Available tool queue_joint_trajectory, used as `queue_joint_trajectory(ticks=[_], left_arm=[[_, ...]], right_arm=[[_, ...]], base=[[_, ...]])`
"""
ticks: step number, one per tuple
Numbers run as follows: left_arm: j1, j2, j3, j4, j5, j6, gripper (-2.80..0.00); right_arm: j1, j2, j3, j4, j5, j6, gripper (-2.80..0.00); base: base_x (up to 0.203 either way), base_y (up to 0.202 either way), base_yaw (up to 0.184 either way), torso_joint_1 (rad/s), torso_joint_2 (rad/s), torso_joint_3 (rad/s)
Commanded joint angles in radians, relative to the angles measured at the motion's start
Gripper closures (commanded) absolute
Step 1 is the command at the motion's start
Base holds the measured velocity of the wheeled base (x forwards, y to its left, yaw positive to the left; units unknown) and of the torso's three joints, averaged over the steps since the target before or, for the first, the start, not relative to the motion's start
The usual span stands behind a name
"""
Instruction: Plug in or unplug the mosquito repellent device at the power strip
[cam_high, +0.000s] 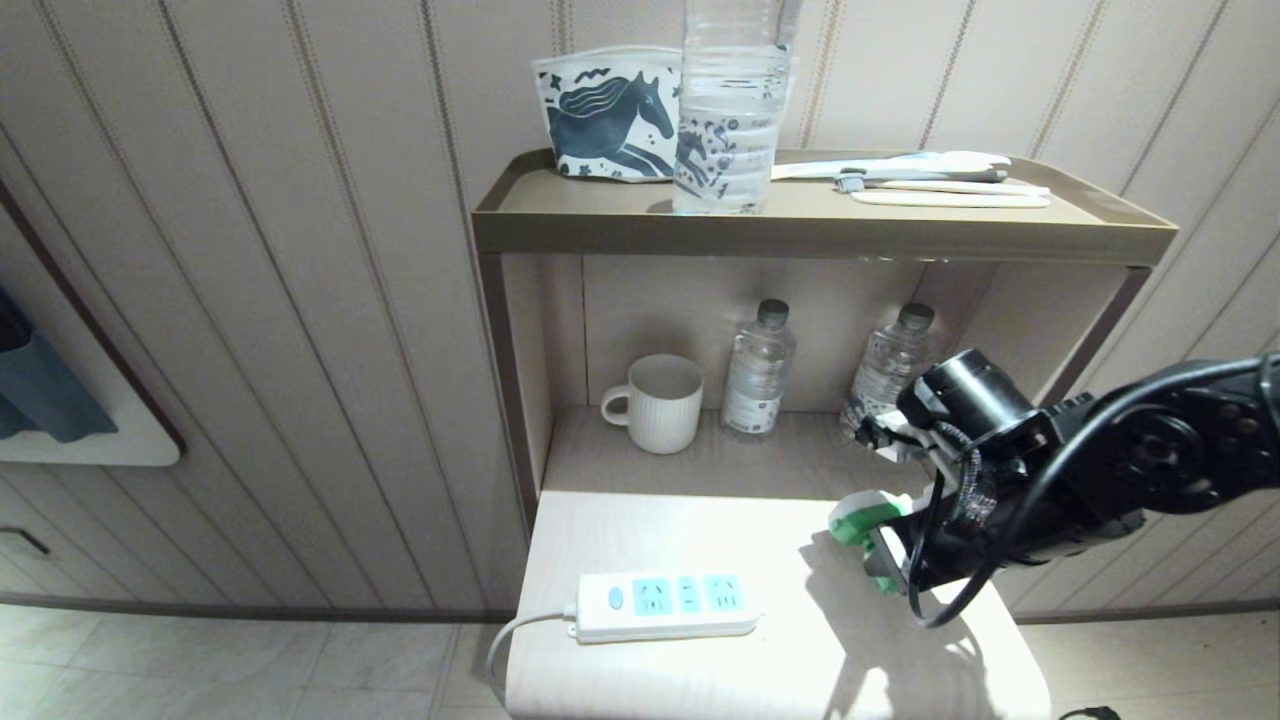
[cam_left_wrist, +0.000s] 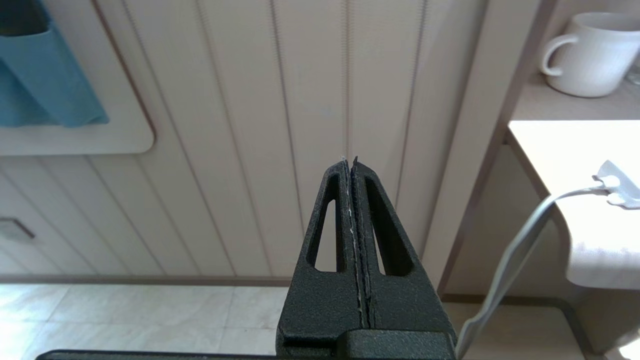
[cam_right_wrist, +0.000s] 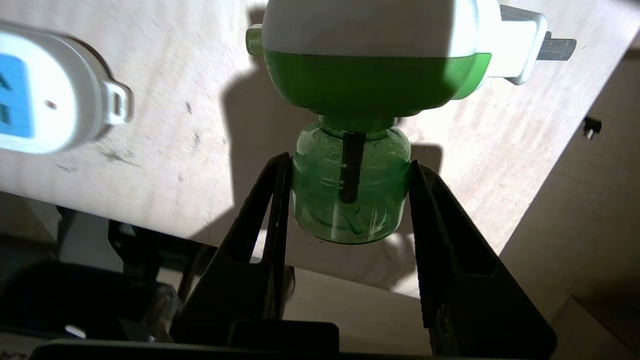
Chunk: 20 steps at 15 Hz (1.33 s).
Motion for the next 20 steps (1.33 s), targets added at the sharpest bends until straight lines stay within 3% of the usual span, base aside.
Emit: queue_joint_trajectory(ticks=[1, 3, 5, 8, 10, 12, 16, 20], left_arm=[[0.000, 0.000, 0.000, -0.001, 0.000, 0.000, 0.00], [0.000, 0.000, 0.000, -0.001, 0.000, 0.000, 0.00], [0.000, 0.000, 0.000, -0.001, 0.000, 0.000, 0.00], [0.000, 0.000, 0.000, 0.001, 0.000, 0.001, 0.00], [0.000, 0.000, 0.000, -0.001, 0.000, 0.000, 0.00], [0.000, 0.000, 0.000, -0.001, 0.000, 0.000, 0.00], [0.000, 0.000, 0.000, -0.001, 0.000, 0.000, 0.00], [0.000, 0.000, 0.000, 0.000, 0.000, 0.000, 0.00]], right_arm=[[0.001, -0.159, 0.069, -0.071, -0.002, 0.027, 0.00], [0.001, -0.202, 0.151, -0.162, -0.004, 0.056, 0.00], [0.000, -0.213, 0.304, -0.425, -0.033, 0.070, 0.00], [0.016, -0.211, 0.543, -0.952, -0.163, 0.066, 0.00], [0.047, -0.194, 0.650, -1.206, -0.327, 0.029, 0.00], [0.091, -0.154, 0.724, -1.344, -0.432, -0.002, 0.00], [0.142, -0.029, 0.788, -1.530, -0.527, -0.005, 0.00], [0.214, 0.138, 0.883, -1.876, -0.627, -0.071, 0.00]], base=[[0.000, 0.000, 0.000, 0.000, 0.00, 0.000], [0.000, 0.000, 0.000, 0.000, 0.00, 0.000], [0.000, 0.000, 0.000, 0.000, 0.00, 0.000], [0.000, 0.000, 0.000, 0.000, 0.00, 0.000], [0.000, 0.000, 0.000, 0.000, 0.00, 0.000], [0.000, 0.000, 0.000, 0.000, 0.00, 0.000], [0.000, 0.000, 0.000, 0.000, 0.00, 0.000], [0.000, 0.000, 0.000, 0.000, 0.00, 0.000]])
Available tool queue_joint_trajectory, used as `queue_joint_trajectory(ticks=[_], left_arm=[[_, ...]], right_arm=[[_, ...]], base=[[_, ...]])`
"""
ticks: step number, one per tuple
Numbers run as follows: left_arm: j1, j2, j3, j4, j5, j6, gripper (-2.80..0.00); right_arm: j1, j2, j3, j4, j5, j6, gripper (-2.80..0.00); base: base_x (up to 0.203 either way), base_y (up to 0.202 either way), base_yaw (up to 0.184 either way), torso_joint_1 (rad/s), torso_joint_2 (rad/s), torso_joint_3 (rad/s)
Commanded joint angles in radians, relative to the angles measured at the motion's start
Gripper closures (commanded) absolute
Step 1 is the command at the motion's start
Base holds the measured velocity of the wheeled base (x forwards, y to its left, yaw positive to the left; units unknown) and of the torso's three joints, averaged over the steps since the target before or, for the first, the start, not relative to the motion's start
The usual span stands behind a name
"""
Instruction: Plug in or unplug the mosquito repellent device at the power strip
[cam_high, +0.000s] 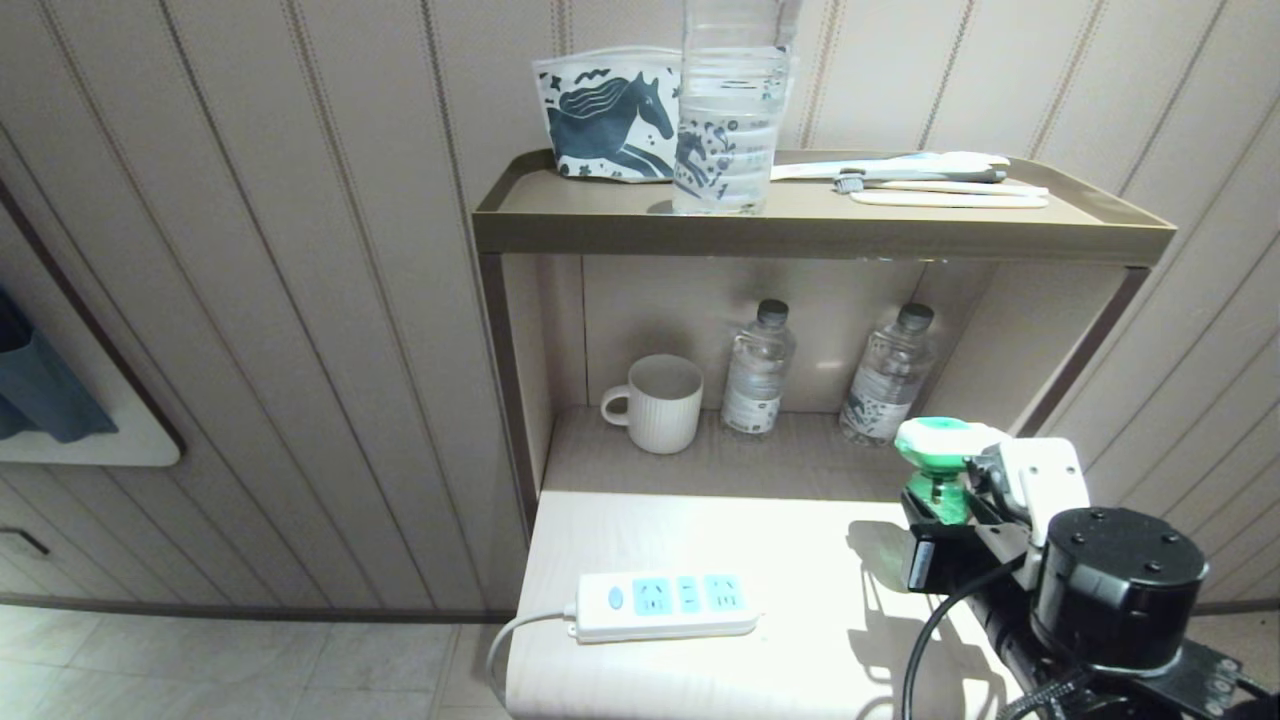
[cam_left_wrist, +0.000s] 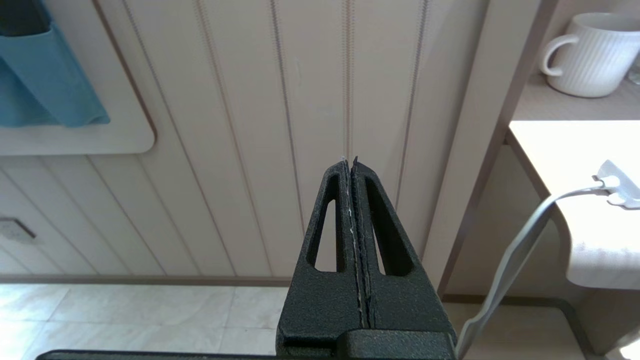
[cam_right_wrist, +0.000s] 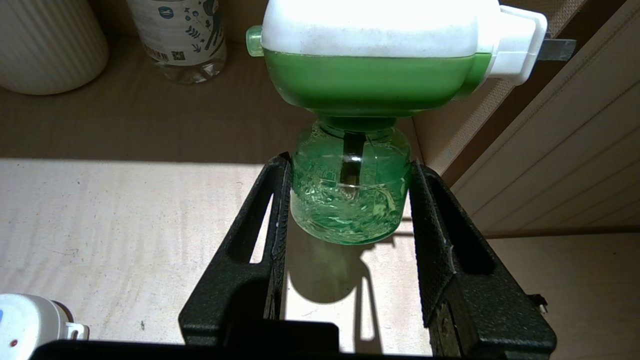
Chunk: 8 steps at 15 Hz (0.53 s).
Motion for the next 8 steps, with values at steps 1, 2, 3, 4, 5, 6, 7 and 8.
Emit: queue_joint_trajectory(ticks=[1, 2, 3, 4, 5, 6, 7, 8], left_arm=[[0.000, 0.000, 0.000, -0.001, -0.001, 0.000, 0.00], [0.000, 0.000, 0.000, -0.001, -0.001, 0.000, 0.00], [0.000, 0.000, 0.000, -0.001, -0.001, 0.000, 0.00], [0.000, 0.000, 0.000, -0.001, -0.001, 0.000, 0.00], [0.000, 0.000, 0.000, -0.001, -0.001, 0.000, 0.00], [0.000, 0.000, 0.000, 0.000, -0.001, 0.000, 0.00], [0.000, 0.000, 0.000, -0.001, -0.001, 0.000, 0.00], [0.000, 0.000, 0.000, -0.001, -0.001, 0.000, 0.00]], right_arm=[[0.025, 0.140, 0.036, -0.152, -0.061, -0.029, 0.00], [0.036, 0.158, 0.036, -0.174, -0.100, -0.038, 0.00], [0.059, 0.159, 0.033, -0.177, -0.104, -0.039, 0.00], [0.071, 0.164, 0.025, -0.178, -0.107, -0.039, 0.00], [0.083, 0.174, 0.012, -0.178, -0.109, -0.038, 0.00], [0.105, 0.191, 0.001, -0.178, -0.111, -0.036, 0.00], [0.122, 0.202, -0.004, -0.178, -0.112, -0.036, 0.00], [0.153, 0.212, -0.011, -0.178, -0.114, -0.038, 0.00]], base=[[0.000, 0.000, 0.000, 0.000, 0.00, 0.000], [0.000, 0.000, 0.000, 0.000, 0.00, 0.000], [0.000, 0.000, 0.000, 0.000, 0.00, 0.000], [0.000, 0.000, 0.000, 0.000, 0.00, 0.000], [0.000, 0.000, 0.000, 0.000, 0.00, 0.000], [0.000, 0.000, 0.000, 0.000, 0.00, 0.000], [0.000, 0.000, 0.000, 0.000, 0.00, 0.000], [0.000, 0.000, 0.000, 0.000, 0.00, 0.000]])
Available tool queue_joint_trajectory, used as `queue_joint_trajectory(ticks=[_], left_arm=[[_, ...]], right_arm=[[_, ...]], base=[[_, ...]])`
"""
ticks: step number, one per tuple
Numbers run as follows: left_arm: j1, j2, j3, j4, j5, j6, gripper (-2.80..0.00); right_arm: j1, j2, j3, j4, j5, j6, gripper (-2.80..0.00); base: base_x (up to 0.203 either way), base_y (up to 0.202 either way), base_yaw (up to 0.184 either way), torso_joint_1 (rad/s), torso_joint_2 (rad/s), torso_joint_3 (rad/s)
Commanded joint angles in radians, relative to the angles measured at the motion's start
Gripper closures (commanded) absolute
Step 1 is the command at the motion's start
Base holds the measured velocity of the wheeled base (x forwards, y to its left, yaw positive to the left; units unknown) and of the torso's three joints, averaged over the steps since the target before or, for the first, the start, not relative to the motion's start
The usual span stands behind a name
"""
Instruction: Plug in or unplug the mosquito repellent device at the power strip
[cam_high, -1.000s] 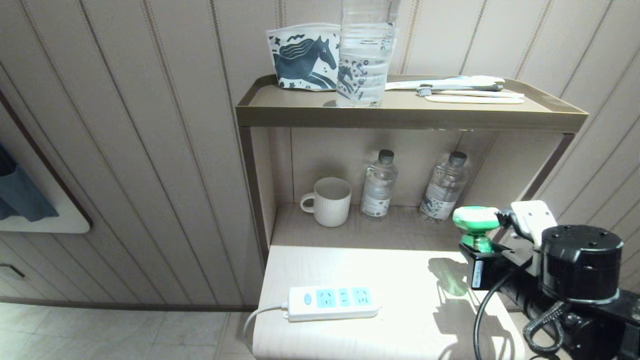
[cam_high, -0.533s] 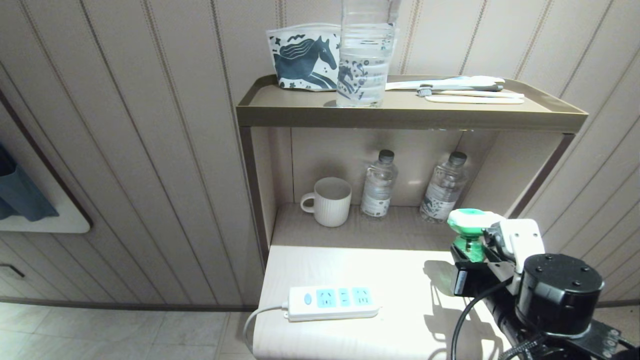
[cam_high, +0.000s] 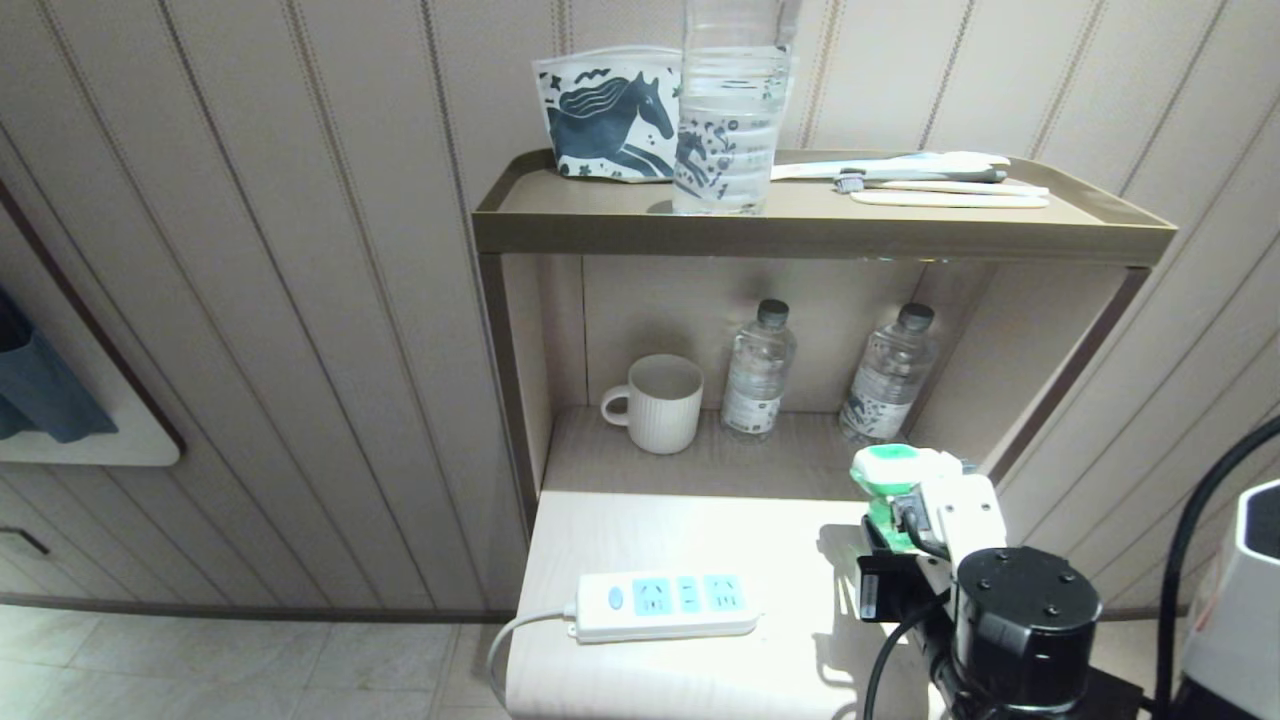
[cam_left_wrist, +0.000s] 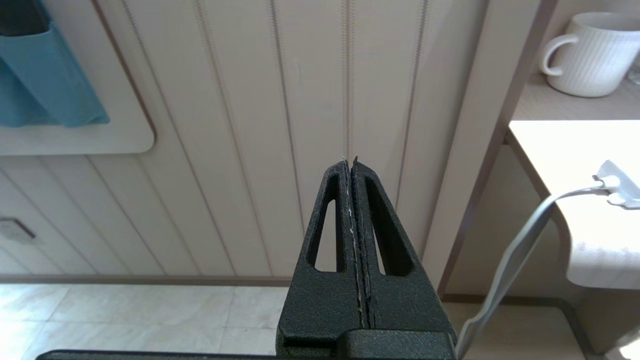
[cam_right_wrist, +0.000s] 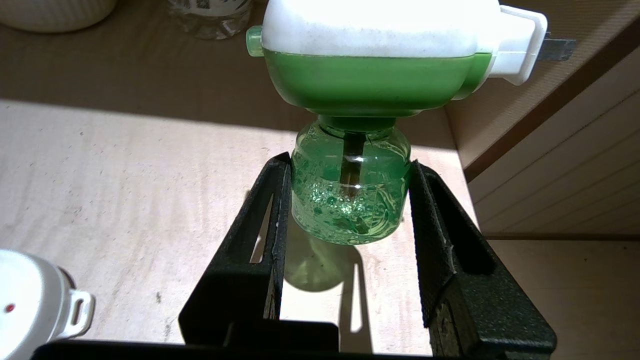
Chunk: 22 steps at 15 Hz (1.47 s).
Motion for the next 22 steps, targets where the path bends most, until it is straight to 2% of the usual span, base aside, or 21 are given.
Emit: queue_joint_trajectory(ticks=[1, 6, 12, 16, 22], left_arm=[[0.000, 0.000, 0.000, -0.002, 0.000, 0.000, 0.00], [0.000, 0.000, 0.000, -0.002, 0.000, 0.000, 0.00], [0.000, 0.000, 0.000, -0.002, 0.000, 0.000, 0.00], [0.000, 0.000, 0.000, -0.001, 0.000, 0.000, 0.00], [0.000, 0.000, 0.000, -0.002, 0.000, 0.002, 0.00]], right_arm=[[0.064, 0.049, -0.024, -0.047, -0.020, -0.003, 0.00], [0.123, 0.087, -0.062, -0.047, -0.033, -0.027, 0.00], [0.178, 0.137, -0.187, -0.047, -0.004, -0.061, 0.00], [0.200, 0.167, -0.197, -0.047, 0.029, -0.052, 0.00], [0.268, 0.192, -0.218, -0.041, 0.033, -0.040, 0.00]], base=[[0.000, 0.000, 0.000, 0.000, 0.00, 0.000], [0.000, 0.000, 0.000, 0.000, 0.00, 0.000], [0.000, 0.000, 0.000, 0.000, 0.00, 0.000], [0.000, 0.000, 0.000, 0.000, 0.00, 0.000], [0.000, 0.000, 0.000, 0.000, 0.00, 0.000]])
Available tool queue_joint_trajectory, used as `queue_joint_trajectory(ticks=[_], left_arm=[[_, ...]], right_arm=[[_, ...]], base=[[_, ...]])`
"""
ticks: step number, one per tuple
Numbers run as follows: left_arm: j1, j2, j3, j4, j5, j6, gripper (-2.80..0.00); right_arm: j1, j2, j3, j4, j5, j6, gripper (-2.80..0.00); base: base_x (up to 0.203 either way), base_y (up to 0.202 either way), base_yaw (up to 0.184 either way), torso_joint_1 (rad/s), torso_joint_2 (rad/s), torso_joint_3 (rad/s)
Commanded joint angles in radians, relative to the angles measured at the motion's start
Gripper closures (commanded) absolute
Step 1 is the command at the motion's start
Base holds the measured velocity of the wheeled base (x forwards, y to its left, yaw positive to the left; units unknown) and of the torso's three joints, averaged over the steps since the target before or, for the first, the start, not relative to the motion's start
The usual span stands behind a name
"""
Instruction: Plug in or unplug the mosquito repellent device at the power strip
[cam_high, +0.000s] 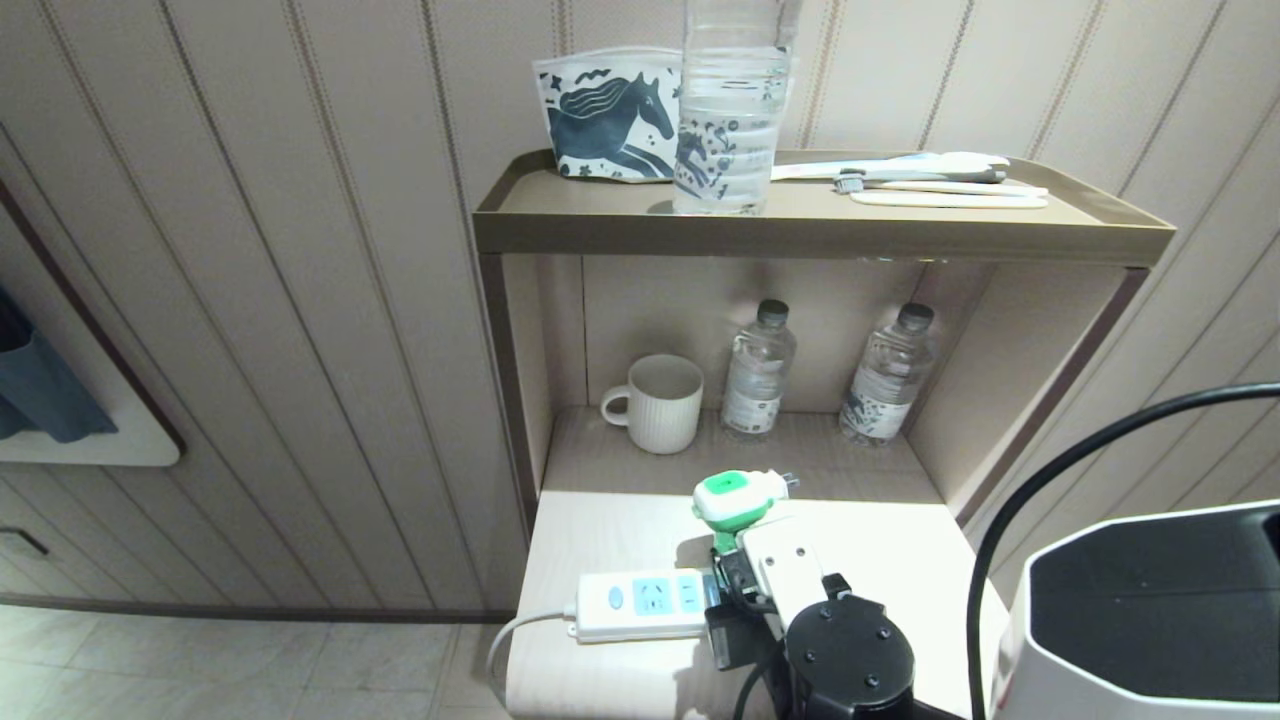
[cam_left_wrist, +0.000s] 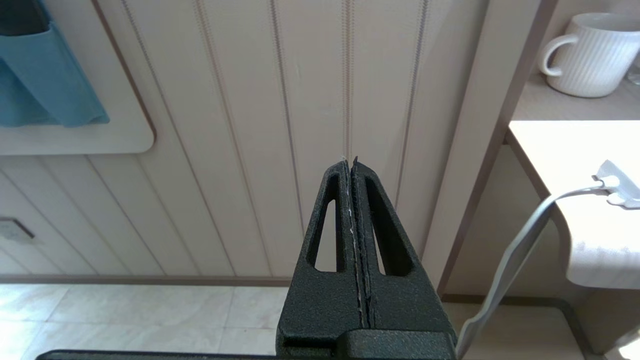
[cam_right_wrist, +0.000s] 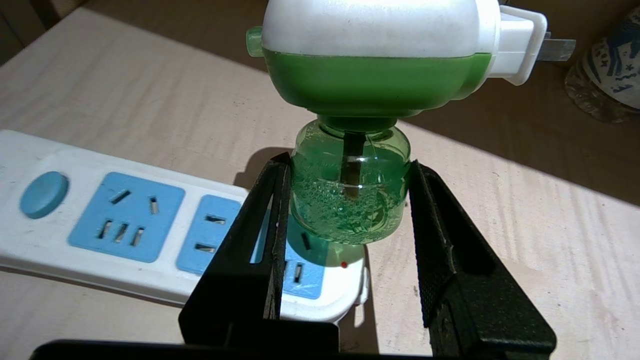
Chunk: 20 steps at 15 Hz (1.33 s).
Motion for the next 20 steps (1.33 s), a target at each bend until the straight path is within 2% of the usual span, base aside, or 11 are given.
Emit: queue_joint_trajectory(ticks=[1, 3, 7, 10, 15, 20], left_arm=[[0.000, 0.000, 0.000, 0.000, 0.000, 0.000, 0.00], [0.000, 0.000, 0.000, -0.001, 0.000, -0.001, 0.00], [0.000, 0.000, 0.000, -0.001, 0.000, -0.001, 0.00], [0.000, 0.000, 0.000, -0.001, 0.000, -0.001, 0.00], [0.000, 0.000, 0.000, -0.001, 0.000, 0.001, 0.00], [0.000, 0.000, 0.000, -0.001, 0.000, -0.001, 0.00]], right_arm=[[0.013, 0.002, -0.002, -0.040, -0.003, 0.004, 0.00], [0.036, -0.029, 0.008, -0.016, -0.004, 0.026, 0.00], [0.018, -0.161, 0.061, 0.018, -0.005, 0.010, 0.00], [-0.049, -0.199, 0.105, 0.011, -0.005, 0.009, 0.00], [-0.063, -0.258, 0.186, 0.011, 0.022, 0.010, 0.00], [-0.143, -0.309, 0.222, 0.011, 0.041, 0.014, 0.00]], base=[[0.000, 0.000, 0.000, 0.000, 0.00, 0.000], [0.000, 0.000, 0.000, 0.000, 0.00, 0.000], [0.000, 0.000, 0.000, 0.000, 0.00, 0.000], [0.000, 0.000, 0.000, 0.000, 0.00, 0.000], [0.000, 0.000, 0.000, 0.000, 0.00, 0.000], [0.000, 0.000, 0.000, -0.007, 0.01, 0.009]])
